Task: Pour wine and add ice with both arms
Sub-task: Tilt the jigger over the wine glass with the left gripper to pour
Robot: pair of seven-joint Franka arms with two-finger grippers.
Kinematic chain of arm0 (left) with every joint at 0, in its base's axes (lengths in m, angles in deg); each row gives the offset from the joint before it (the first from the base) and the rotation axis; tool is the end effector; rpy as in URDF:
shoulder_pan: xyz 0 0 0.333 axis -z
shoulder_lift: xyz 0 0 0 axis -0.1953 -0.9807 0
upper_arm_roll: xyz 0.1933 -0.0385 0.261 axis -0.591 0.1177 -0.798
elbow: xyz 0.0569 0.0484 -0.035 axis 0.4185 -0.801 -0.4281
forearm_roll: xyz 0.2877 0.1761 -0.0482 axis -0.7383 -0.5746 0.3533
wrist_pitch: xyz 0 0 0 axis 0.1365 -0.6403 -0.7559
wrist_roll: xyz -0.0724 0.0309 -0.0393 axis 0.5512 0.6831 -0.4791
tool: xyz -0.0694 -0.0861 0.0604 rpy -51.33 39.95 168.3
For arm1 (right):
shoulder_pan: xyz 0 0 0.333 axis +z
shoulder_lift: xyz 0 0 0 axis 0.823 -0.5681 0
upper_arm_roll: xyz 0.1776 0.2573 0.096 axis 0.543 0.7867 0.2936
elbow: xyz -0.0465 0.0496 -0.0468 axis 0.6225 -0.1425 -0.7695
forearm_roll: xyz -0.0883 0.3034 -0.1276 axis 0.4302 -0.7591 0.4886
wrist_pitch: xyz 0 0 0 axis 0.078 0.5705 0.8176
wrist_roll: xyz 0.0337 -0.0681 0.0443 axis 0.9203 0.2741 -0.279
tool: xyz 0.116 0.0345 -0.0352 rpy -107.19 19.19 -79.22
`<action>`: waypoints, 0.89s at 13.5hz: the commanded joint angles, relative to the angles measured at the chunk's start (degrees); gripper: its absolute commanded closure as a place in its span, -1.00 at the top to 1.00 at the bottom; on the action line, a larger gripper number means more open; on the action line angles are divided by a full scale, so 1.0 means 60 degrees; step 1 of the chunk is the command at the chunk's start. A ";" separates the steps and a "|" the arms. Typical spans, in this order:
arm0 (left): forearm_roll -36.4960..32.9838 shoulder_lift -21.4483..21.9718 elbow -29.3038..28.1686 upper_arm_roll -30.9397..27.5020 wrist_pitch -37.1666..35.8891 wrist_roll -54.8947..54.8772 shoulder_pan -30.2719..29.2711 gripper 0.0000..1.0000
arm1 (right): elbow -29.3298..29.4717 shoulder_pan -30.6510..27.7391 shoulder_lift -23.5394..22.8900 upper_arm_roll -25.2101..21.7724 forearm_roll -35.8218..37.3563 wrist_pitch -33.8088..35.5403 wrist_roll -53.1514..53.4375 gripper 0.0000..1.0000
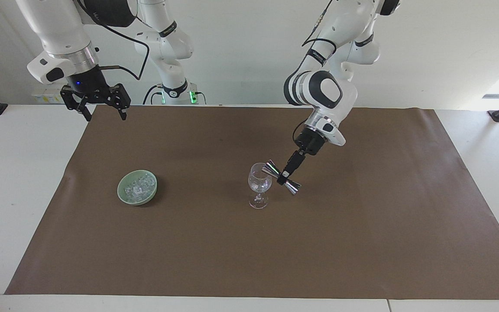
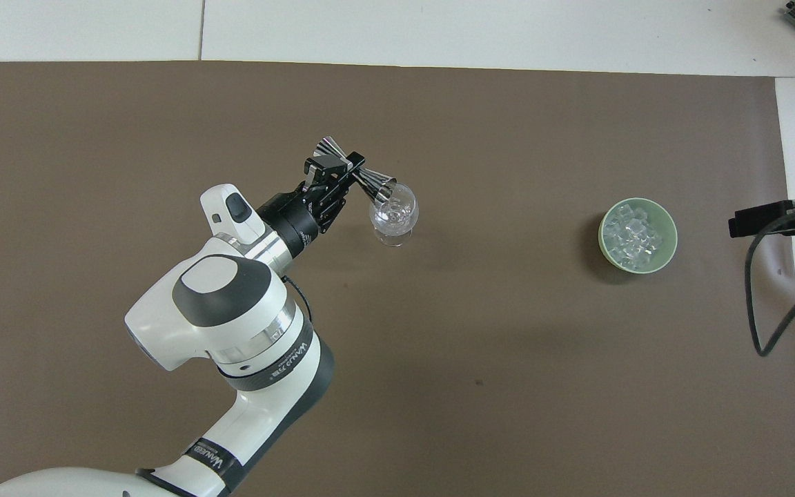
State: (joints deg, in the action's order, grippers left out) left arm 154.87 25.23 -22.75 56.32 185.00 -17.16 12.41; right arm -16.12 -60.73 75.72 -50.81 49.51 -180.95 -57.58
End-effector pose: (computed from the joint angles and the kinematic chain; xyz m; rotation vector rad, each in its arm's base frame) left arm 0.5065 -0.2798 0.4406 1.7525 0.9537 0.4078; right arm 0.4926 -0.0232 0.6219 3.1157 0.0930 0.0872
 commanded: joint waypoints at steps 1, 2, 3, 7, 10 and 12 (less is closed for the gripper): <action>-0.0067 -0.0007 0.0193 -0.0085 0.0418 -0.0198 0.0214 -1.00 | 0.0129 -0.0017 -0.0055 0.0002 -0.0100 0.0197 0.0167 1.00; -0.0067 -0.0007 0.0223 -0.0085 0.0506 -0.0198 0.0316 -1.00 | 0.0129 -0.0017 -0.0055 0.0017 -0.0100 0.0212 0.0167 1.00; -0.0082 -0.0007 0.0223 -0.0100 0.0594 -0.0227 0.0332 -1.00 | 0.0129 -0.0017 -0.0055 0.0017 -0.0100 0.0197 0.0167 1.00; -0.0067 -0.0007 0.0252 -0.0100 0.0653 -0.0769 0.0361 -1.00 | 0.0129 -0.0017 -0.0055 0.0017 -0.0100 0.0197 0.0167 1.00; -0.0097 -0.0036 0.0340 -0.0085 0.0917 -0.1047 0.0361 -1.00 | 0.0129 -0.0017 -0.0055 0.0002 -0.0100 0.0212 0.0167 1.00; -0.0097 -0.0036 0.0369 -0.0085 0.0917 -0.1121 0.0376 -1.00 | 0.0129 -0.0017 -0.0055 0.0017 -0.0100 0.0197 0.0167 1.00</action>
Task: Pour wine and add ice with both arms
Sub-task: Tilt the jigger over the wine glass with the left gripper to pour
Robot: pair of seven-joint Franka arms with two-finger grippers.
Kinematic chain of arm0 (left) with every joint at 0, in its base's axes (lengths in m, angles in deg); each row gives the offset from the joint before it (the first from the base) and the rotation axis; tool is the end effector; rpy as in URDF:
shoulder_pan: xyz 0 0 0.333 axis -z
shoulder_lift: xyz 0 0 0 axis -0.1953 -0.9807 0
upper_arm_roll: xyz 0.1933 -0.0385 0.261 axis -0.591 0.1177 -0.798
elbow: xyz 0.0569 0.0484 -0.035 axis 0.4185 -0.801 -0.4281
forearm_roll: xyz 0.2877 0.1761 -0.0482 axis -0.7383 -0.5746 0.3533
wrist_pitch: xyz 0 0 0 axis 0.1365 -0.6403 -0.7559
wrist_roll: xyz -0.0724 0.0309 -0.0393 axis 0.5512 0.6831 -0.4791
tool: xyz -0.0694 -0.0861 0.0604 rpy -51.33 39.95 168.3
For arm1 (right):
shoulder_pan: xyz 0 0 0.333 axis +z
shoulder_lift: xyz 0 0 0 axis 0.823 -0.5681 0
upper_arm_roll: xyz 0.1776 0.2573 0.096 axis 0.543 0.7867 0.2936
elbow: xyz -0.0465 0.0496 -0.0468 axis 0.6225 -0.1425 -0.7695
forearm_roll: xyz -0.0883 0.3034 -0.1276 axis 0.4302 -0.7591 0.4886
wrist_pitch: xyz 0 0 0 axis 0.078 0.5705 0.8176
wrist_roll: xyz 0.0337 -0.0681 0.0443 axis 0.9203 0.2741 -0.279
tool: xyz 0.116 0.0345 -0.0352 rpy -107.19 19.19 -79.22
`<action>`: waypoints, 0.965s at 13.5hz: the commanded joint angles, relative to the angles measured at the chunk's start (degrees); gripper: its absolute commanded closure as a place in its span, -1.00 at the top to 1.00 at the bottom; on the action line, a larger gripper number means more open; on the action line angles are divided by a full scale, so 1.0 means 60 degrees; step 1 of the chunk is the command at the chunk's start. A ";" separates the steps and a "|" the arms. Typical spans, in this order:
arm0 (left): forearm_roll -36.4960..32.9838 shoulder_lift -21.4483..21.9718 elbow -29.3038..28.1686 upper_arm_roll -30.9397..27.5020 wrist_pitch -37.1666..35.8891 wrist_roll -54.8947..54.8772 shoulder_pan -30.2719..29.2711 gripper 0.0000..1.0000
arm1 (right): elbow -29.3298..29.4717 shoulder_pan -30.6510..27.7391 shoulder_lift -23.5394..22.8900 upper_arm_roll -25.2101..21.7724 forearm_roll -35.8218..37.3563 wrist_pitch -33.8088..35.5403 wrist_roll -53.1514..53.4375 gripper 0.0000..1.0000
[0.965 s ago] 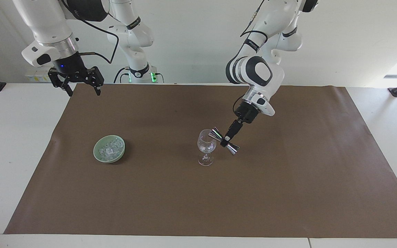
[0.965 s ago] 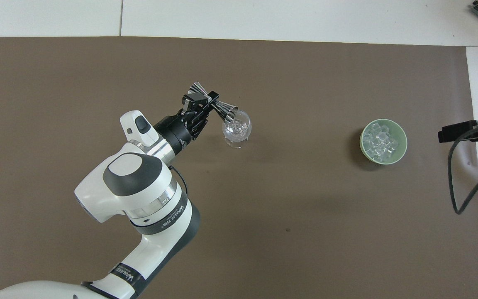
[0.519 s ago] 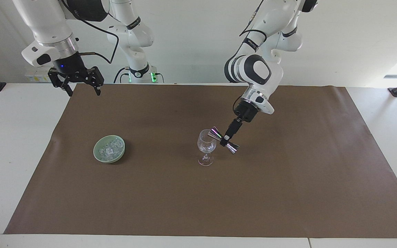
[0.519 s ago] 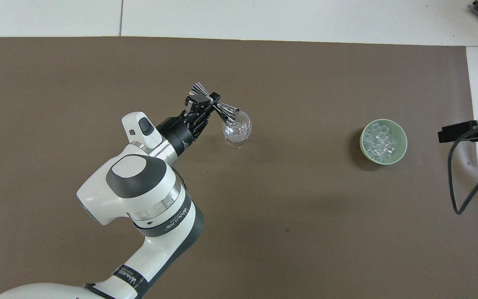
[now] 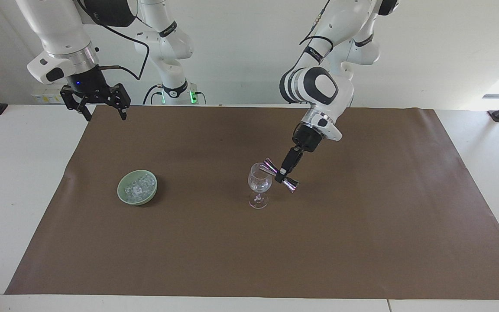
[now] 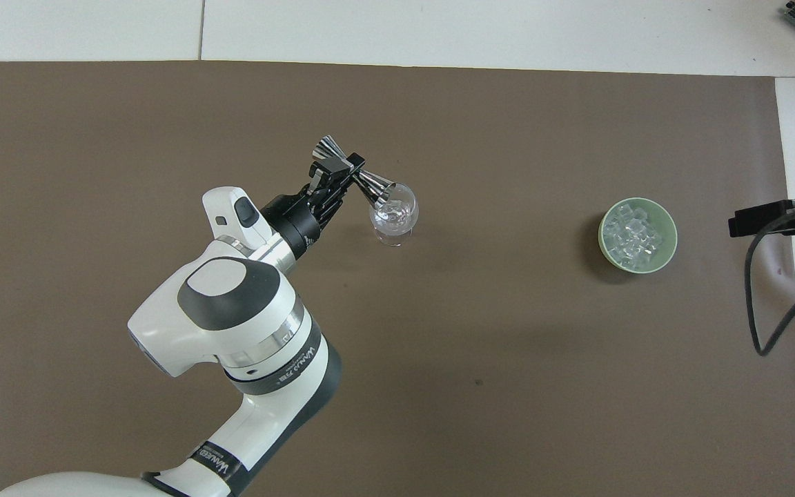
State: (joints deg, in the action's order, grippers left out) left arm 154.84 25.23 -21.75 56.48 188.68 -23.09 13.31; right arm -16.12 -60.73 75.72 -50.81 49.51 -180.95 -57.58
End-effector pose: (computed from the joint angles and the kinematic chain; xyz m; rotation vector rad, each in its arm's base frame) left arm 0.5028 -0.2813 0.4452 1.8308 0.8891 0.5022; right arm 0.4926 -0.0232 0.6219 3.1157 0.0930 0.0872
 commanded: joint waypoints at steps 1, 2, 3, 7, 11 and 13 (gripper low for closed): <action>-0.0077 -0.0036 0.0218 -0.0111 0.0319 -0.0189 0.0225 -1.00 | 0.0129 -0.0017 -0.0055 0.0017 -0.0100 0.0212 0.0167 1.00; -0.0077 -0.0036 0.0261 -0.0111 0.0421 -0.0190 0.0239 -1.00 | 0.0129 -0.0017 -0.0055 0.0002 -0.0100 0.0197 0.0167 1.00; -0.0091 -0.0050 0.0276 -0.0111 0.0451 -0.0233 0.0283 -1.00 | 0.0129 -0.0017 -0.0055 0.0002 -0.0100 0.0212 0.0167 1.00; -0.0340 -0.0123 0.0408 -0.0111 0.0466 -0.0454 0.0298 -1.00 | 0.0129 -0.0017 -0.0055 0.0017 -0.0100 0.0212 0.0167 1.00; -0.0399 -0.0124 0.0408 -0.0096 0.0466 -0.0673 0.0298 -1.00 | 0.0129 -0.0017 -0.0055 0.0002 -0.0100 0.0197 0.0167 1.00; -0.0428 -0.0109 0.0408 -0.0096 0.0466 -0.0717 0.0313 -1.00 | 0.0129 -0.0017 -0.0055 0.0017 -0.0100 0.0212 0.0167 1.00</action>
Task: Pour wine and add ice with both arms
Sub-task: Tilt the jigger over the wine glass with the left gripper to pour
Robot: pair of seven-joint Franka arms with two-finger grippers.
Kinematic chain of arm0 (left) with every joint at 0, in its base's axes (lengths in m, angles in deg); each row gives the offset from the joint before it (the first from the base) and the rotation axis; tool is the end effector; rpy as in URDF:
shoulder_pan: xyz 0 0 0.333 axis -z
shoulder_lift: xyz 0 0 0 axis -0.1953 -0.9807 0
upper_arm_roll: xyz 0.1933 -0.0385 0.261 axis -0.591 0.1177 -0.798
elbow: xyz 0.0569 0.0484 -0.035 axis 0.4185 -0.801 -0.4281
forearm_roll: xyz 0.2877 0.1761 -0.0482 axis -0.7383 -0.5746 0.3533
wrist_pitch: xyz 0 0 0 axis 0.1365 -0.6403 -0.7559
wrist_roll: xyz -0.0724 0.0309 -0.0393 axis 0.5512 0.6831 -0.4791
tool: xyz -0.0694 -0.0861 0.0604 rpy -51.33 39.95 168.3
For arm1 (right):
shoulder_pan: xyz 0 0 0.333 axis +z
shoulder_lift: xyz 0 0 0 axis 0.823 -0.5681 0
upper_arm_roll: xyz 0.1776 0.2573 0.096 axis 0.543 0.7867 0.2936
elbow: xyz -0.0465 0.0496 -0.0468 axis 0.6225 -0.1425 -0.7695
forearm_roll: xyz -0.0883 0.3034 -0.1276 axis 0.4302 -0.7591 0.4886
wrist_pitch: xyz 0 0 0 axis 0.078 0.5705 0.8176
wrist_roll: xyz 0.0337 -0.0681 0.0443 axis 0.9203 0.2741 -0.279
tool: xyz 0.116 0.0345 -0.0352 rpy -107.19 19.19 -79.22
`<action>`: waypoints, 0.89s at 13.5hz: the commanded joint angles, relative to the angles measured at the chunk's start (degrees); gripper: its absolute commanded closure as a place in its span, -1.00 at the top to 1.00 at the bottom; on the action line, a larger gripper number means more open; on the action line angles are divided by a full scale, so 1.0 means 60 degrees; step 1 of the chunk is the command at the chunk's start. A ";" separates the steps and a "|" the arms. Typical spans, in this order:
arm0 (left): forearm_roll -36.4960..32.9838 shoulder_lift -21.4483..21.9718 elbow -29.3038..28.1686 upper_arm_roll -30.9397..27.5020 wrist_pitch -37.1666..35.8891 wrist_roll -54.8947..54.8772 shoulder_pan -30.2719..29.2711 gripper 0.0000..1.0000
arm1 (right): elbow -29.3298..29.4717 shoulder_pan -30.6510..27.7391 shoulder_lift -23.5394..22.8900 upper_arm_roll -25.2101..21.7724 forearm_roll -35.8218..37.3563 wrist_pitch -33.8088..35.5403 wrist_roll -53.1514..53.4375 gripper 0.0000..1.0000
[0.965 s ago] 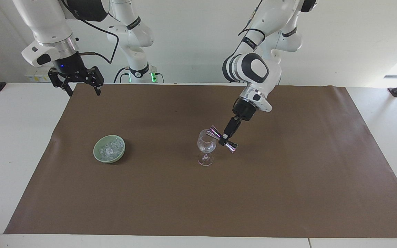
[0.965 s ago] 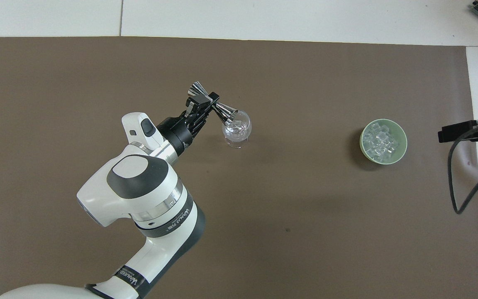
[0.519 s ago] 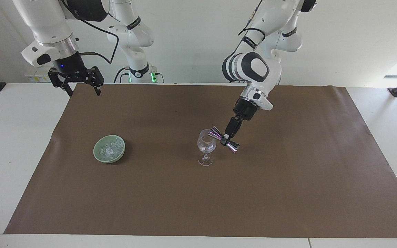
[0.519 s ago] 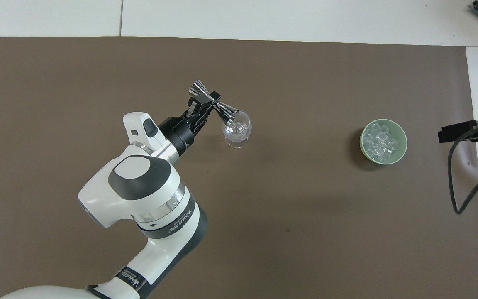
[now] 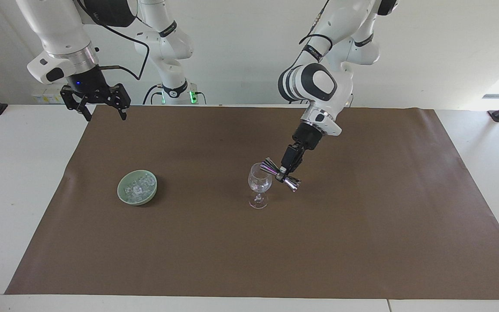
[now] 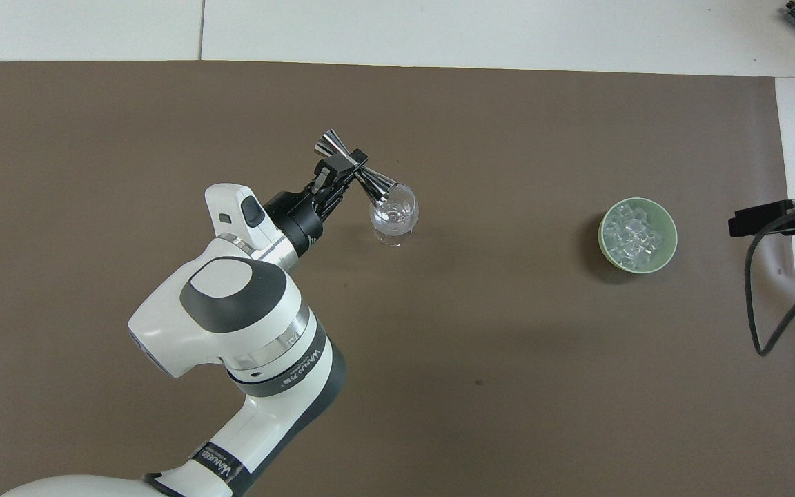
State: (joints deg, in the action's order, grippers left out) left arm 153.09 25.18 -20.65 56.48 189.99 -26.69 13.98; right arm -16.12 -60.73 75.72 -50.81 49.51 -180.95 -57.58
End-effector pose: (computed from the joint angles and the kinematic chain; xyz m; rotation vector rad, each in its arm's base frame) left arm 0.5037 -0.2850 0.4536 1.8800 0.8046 0.5703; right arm 0.4926 -0.0232 0.6219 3.1157 0.0930 0.0872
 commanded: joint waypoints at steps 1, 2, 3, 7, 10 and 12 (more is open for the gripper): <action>-0.0152 -0.0100 0.0225 -0.0111 0.0291 -0.0263 0.0202 -1.00 | 0.0129 -0.0017 -0.0055 0.0017 -0.0100 0.0212 0.0167 1.00; -0.0138 -0.0100 0.0225 -0.0111 0.0408 -0.0511 0.0246 -1.00 | 0.0129 -0.0017 -0.0055 0.0002 -0.0100 0.0212 0.0167 1.00; -0.0137 -0.0100 0.0225 -0.0097 0.0467 -0.0586 0.0275 -1.00 | 0.0129 -0.0017 -0.0055 0.0017 -0.0115 0.0212 0.0167 1.00; -0.0108 -0.0115 0.0240 -0.0097 0.0467 -0.0572 0.0275 -1.00 | 0.0129 -0.0017 -0.0055 0.0002 -0.0115 0.0212 0.0167 1.00; -0.0064 -0.0158 0.0414 -0.0067 0.0496 -0.0440 0.0275 -1.00 | 0.0129 -0.0017 -0.0055 0.0017 -0.0100 0.0197 0.0167 1.00; 0.0009 -0.0188 0.0430 -0.0053 0.0511 -0.0411 0.0275 -1.00 | 0.0129 -0.0017 -0.0055 0.0017 -0.0100 0.0212 0.0167 1.00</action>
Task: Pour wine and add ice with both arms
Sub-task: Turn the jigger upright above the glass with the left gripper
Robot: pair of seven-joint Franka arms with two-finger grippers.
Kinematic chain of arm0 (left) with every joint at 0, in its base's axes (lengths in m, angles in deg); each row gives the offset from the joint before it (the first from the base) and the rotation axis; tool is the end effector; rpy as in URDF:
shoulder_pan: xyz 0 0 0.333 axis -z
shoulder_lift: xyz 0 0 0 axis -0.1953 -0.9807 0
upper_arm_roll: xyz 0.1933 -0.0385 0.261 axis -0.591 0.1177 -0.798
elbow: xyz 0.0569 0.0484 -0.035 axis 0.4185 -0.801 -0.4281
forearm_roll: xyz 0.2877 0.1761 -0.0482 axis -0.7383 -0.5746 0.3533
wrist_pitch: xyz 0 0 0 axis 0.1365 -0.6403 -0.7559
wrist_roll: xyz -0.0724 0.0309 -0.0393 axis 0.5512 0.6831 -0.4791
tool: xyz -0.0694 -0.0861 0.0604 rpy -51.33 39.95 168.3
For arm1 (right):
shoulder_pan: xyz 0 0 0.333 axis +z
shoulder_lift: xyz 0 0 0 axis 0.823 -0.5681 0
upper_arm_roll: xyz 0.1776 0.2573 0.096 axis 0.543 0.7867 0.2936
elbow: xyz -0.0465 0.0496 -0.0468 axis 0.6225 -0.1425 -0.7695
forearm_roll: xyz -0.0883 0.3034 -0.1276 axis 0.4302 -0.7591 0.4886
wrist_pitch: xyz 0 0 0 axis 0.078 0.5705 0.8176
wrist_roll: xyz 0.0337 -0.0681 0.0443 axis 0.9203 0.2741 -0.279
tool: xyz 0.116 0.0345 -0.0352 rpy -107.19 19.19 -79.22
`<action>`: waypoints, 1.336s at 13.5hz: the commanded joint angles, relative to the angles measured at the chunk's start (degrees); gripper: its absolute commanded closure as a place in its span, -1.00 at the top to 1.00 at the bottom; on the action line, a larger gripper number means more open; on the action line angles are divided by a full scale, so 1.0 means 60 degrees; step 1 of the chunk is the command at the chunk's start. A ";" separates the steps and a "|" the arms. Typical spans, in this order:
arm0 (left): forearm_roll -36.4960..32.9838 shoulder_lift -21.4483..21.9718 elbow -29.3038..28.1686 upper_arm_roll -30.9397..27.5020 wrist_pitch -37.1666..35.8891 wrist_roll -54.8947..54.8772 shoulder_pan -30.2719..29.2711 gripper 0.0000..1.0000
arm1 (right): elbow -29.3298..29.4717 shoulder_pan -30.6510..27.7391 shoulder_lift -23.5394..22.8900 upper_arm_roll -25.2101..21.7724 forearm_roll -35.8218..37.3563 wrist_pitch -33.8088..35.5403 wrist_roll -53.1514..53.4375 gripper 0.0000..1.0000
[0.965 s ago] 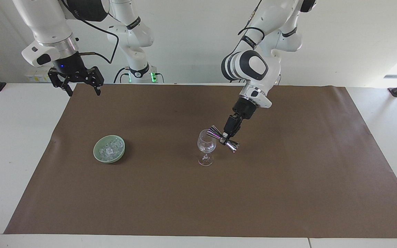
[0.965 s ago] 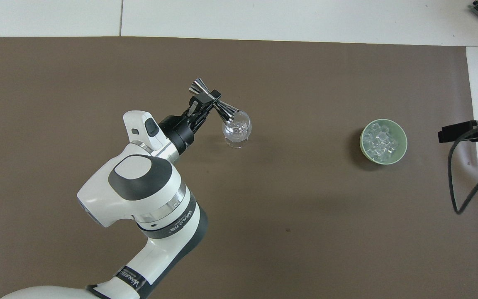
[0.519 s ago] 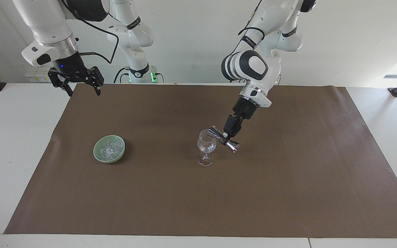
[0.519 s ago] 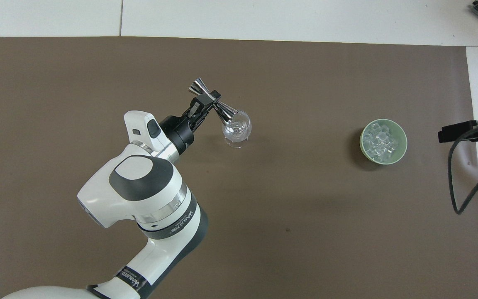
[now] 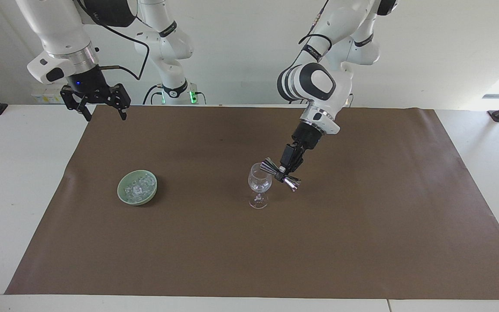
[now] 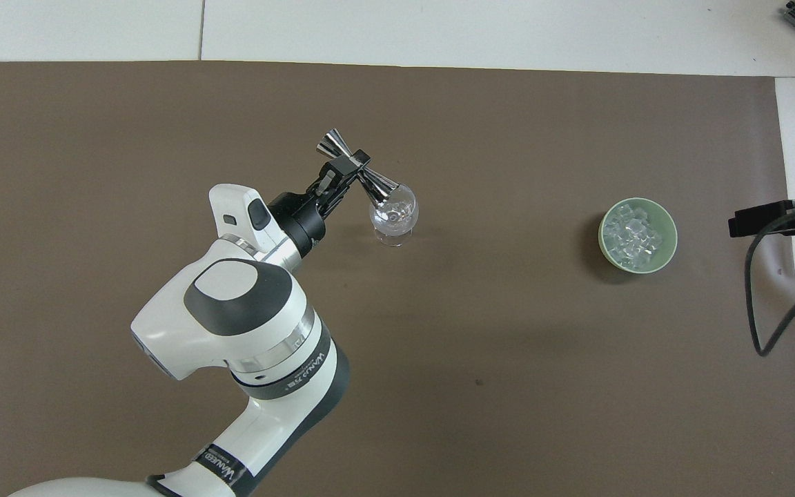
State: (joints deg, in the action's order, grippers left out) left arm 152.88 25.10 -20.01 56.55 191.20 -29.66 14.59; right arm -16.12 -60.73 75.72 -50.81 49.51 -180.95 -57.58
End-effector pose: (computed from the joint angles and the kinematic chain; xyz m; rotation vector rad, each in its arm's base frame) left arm 0.5018 -0.2889 0.4570 1.9129 0.7551 0.6118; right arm 0.4926 -0.0232 0.6219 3.1157 0.0930 0.0872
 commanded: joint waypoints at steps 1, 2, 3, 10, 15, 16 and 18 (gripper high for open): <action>0.0060 -0.0175 0.0322 -0.0064 0.0310 0.0084 0.0174 -1.00 | 0.0129 -0.0017 -0.0055 0.0017 -0.0100 0.0197 0.0167 1.00; 0.0060 -0.0175 0.0322 -0.0064 0.0310 0.0084 0.0174 -1.00 | 0.0129 -0.0017 -0.0055 0.0002 -0.0100 0.0212 0.0167 1.00; 0.0075 -0.0175 0.0322 -0.0064 0.0310 0.0084 0.0174 -1.00 | 0.0129 -0.0017 -0.0055 0.0017 -0.0100 0.0212 0.0167 1.00; 0.0075 -0.0175 0.0278 -0.0064 0.0310 0.0099 0.0218 -1.00 | 0.0129 -0.0017 -0.0055 0.0002 -0.0100 0.0197 0.0167 1.00; -0.0028 -0.0102 0.0278 -0.0064 0.0295 0.2145 0.0072 -1.00 | 0.0129 -0.0017 -0.0055 0.0017 -0.0100 0.0197 0.0167 1.00; -0.0042 -0.0058 0.0278 -0.0064 0.0295 0.2628 0.0072 -1.00 | 0.0129 -0.0017 -0.0055 0.0017 -0.0100 0.0212 0.0167 1.00; 0.0016 0.0015 0.0249 -0.0064 0.0266 0.3726 -0.0015 -1.00 | 0.0129 -0.0017 -0.0055 0.0017 -0.0100 0.0212 0.0167 1.00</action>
State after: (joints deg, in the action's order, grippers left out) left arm 152.95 24.86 -19.35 56.29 191.49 -13.16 14.68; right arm -16.12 -60.73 75.72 -50.81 49.51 -180.95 -57.58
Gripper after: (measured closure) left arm 0.784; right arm 0.000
